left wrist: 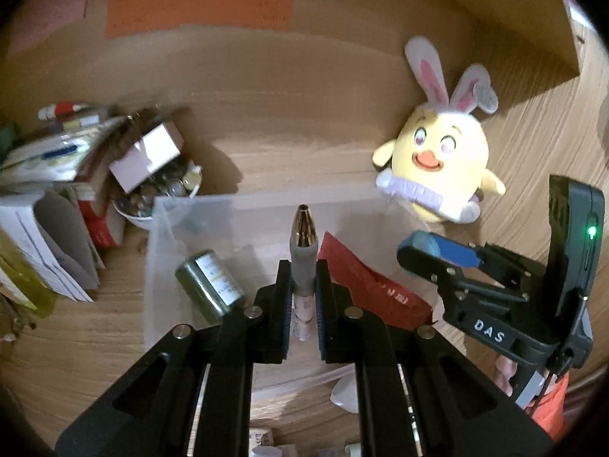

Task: Organize objects
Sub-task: 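Lower the white pen and blue tape into the clear box and release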

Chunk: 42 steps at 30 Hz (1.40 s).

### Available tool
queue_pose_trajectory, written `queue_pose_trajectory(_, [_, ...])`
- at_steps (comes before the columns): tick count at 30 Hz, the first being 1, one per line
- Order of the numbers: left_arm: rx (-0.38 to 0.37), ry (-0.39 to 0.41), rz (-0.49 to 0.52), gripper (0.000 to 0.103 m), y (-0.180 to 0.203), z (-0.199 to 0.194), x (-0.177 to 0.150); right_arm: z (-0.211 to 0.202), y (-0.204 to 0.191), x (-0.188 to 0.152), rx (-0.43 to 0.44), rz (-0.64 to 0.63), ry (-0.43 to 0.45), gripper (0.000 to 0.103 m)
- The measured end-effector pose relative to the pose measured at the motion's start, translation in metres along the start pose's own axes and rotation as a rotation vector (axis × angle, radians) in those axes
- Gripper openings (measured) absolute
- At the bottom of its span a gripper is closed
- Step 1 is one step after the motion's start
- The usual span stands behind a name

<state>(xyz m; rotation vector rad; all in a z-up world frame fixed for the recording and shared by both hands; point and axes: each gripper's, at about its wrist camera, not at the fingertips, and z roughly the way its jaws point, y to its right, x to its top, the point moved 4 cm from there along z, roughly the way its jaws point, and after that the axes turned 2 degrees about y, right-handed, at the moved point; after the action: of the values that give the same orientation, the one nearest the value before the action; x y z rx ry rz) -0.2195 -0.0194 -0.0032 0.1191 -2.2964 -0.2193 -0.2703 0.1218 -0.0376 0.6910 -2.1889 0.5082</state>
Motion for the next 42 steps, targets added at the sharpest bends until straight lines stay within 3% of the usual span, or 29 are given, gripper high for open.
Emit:
queue_pose_trajectory(7, [-0.019,-0.024,-0.007,0.01,-0.003,0.011,0.002,0.009,-0.001,-0.003,-0.034,-0.024,-0.016,0.037])
queue_pose_trajectory(18, [0.036,-0.088,-0.016,0.012,-0.014,0.037,-0.006,0.016,-0.013,-0.008,-0.013,-0.064,-0.048,0.037])
queue_pose_trajectory(20, [0.04,-0.097,-0.013,0.014,-0.015,0.038,-0.008,0.013,-0.015,-0.007,-0.015,-0.072,-0.04,0.047])
queue_pose_trajectory(23, [0.053,-0.091,-0.007,0.029,-0.014,0.034,-0.01,0.007,-0.019,-0.005,-0.03,-0.091,-0.009,0.059])
queue_pose_trajectory(29, [0.066,-0.052,-0.006,0.055,-0.01,0.014,-0.008,-0.002,-0.027,-0.002,-0.041,-0.119,0.009,0.06])
queue_pose_trajectory(32, [0.07,-0.028,0.008,0.062,-0.006,0.001,-0.007,-0.01,-0.029,-0.002,-0.037,-0.12,0.02,0.062])
queue_pose_trajectory(35, [0.077,0.01,0.025,0.071,0.0,-0.018,-0.009,-0.023,-0.032,-0.003,-0.037,-0.121,0.042,0.073])
queue_pose_trajectory(37, [0.089,0.035,0.041,0.072,0.003,-0.029,-0.01,-0.031,-0.033,-0.004,-0.038,-0.127,0.05,0.073])
queue_pose_trajectory(42, [0.116,0.075,0.08,0.086,0.009,-0.057,-0.021,-0.062,-0.036,-0.013,-0.011,-0.116,0.082,0.078])
